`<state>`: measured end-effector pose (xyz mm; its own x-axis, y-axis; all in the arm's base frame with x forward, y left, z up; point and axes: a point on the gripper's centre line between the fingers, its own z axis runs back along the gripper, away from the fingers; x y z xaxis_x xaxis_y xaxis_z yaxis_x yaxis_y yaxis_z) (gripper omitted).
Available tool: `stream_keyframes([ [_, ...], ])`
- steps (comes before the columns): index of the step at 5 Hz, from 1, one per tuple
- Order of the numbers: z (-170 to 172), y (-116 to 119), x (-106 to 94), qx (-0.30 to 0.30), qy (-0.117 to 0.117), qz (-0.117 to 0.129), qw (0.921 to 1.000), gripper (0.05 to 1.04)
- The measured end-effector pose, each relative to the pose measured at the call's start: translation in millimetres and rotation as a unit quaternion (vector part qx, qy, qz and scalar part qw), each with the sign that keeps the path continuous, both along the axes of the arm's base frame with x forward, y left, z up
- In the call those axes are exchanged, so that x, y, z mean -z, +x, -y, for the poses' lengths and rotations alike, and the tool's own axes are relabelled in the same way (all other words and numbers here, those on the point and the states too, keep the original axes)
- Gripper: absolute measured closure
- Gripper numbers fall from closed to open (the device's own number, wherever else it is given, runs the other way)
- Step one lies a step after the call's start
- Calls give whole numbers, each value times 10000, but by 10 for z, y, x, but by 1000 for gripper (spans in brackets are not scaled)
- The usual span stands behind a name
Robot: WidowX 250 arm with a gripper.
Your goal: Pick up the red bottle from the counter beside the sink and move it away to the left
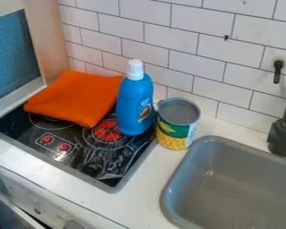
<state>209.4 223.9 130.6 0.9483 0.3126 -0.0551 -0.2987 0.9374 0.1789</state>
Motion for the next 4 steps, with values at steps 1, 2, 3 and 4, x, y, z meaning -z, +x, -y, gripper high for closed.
stream_keyframes([
  [1,-43,22,73,-42,-18,-84,10000,749],
  [2,-112,-1,115,-190,-37,-125,9997,749],
  [3,-82,-42,164,-213,-227,-274,9991,749],
  [4,-106,-31,148,-181,-378,-464,9980,749],
])
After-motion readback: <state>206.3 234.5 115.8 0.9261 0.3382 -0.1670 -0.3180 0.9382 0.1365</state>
